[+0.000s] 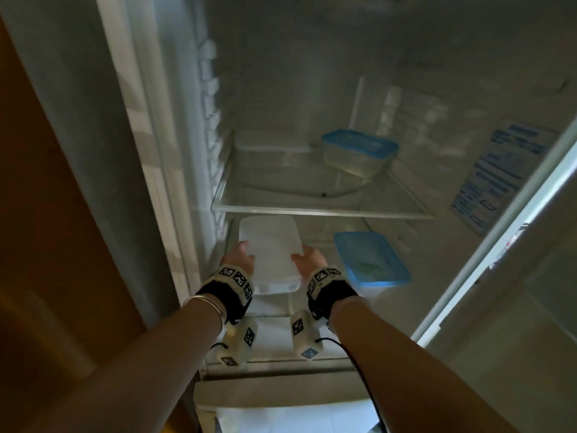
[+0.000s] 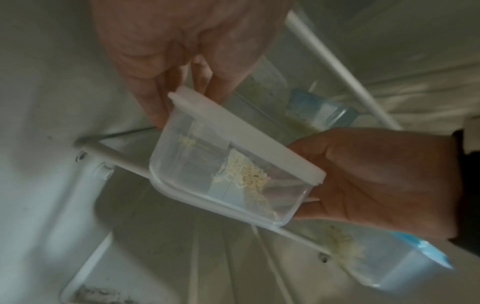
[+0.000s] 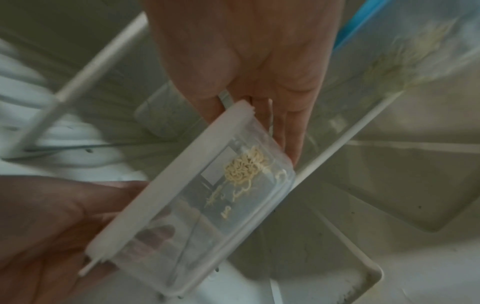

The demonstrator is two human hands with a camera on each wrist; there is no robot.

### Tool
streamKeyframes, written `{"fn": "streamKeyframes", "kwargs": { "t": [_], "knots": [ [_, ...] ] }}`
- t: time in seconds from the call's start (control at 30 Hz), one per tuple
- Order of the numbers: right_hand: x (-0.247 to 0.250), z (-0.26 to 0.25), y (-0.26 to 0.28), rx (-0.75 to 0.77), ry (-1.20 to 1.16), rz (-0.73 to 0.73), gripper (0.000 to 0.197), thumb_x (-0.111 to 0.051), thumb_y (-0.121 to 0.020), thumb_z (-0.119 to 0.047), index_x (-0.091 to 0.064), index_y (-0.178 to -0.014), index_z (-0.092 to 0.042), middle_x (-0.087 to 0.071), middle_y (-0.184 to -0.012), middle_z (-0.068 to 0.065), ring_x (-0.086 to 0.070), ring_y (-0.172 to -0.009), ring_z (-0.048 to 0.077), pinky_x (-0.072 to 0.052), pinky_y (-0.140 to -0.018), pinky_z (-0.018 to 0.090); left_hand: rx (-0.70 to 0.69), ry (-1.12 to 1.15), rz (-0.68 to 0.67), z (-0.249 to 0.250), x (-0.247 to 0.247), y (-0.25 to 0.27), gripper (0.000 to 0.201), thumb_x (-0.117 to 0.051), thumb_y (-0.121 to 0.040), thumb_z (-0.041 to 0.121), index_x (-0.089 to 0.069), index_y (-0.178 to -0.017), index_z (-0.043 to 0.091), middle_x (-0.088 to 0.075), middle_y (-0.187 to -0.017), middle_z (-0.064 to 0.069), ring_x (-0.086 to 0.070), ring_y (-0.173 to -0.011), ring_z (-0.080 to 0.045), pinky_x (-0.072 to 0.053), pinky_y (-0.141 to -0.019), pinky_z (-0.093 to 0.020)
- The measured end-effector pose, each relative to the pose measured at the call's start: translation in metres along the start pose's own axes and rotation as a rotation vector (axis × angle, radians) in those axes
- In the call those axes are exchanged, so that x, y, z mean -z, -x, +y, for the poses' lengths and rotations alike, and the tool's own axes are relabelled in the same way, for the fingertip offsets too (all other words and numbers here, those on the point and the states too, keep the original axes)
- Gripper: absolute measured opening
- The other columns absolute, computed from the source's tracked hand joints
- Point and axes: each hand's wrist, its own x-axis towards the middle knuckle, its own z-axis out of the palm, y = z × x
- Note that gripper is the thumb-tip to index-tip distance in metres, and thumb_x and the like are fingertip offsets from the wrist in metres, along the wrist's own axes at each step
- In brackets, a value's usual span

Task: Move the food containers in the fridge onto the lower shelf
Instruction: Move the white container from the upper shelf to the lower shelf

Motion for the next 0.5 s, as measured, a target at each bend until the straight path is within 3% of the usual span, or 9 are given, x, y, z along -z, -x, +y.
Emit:
{"fn": "streamKeyframes", "kwargs": {
  "t": [0.13, 0.3, 0.4, 0.5],
  "knots": [
    [-0.006, 0.002, -0.019, 0.023, 0.008, -0.039, 0.043, -0.045, -0.094, -0.025, -0.049, -0.133, -0.010, -0.059, -0.130, 0.015, -0.056, -0.118, 0.030, -0.044, -0.095, 0.031, 0.021, -0.003, 0.013, -0.002, -0.004, -0.017, 0.046, -0.045, -0.095, 0.010, -0.042, -0.141, 0.012, -0.049, -0.143, -0.018, -0.048, -0.130, -0.032, -0.038, -0.111, -0.031],
    [-0.014, 0.003, -0.029, 0.069, -0.087, -0.063, 0.048, -0.049, -0.094, -0.024, -0.041, -0.140, -0.012, -0.055, -0.136, 0.013, -0.054, -0.123, 0.030, -0.042, -0.105, 0.036, -0.017, -0.058, 0.104, -0.005, -0.005, -0.025, 0.044, -0.041, -0.097, 0.007, -0.045, -0.140, 0.011, -0.050, -0.142, -0.014, -0.046, -0.132, -0.025, -0.032, -0.107, -0.023],
    [-0.013, 0.004, -0.028, 0.108, -0.085, -0.097, 0.059, -0.053, -0.093, -0.029, -0.029, -0.145, -0.016, -0.053, -0.138, 0.013, -0.053, -0.124, 0.031, -0.041, -0.105, 0.037, -0.057, -0.112, 0.089, -0.005, -0.002, -0.023, 0.044, -0.046, -0.096, 0.016, -0.046, -0.140, 0.011, -0.048, -0.145, -0.013, -0.042, -0.136, -0.024, -0.026, -0.112, -0.024],
    [-0.009, 0.006, -0.023, 0.138, -0.060, -0.134, 0.069, -0.057, -0.090, -0.036, -0.022, -0.148, -0.020, -0.051, -0.140, 0.011, -0.051, -0.126, 0.031, -0.039, -0.106, 0.037, -0.098, -0.191, 0.061, -0.004, 0.002, -0.014, 0.049, -0.050, -0.095, 0.029, -0.045, -0.141, 0.013, -0.033, -0.154, -0.010, -0.029, -0.143, -0.023, -0.018, -0.118, -0.027]
  ]
}}
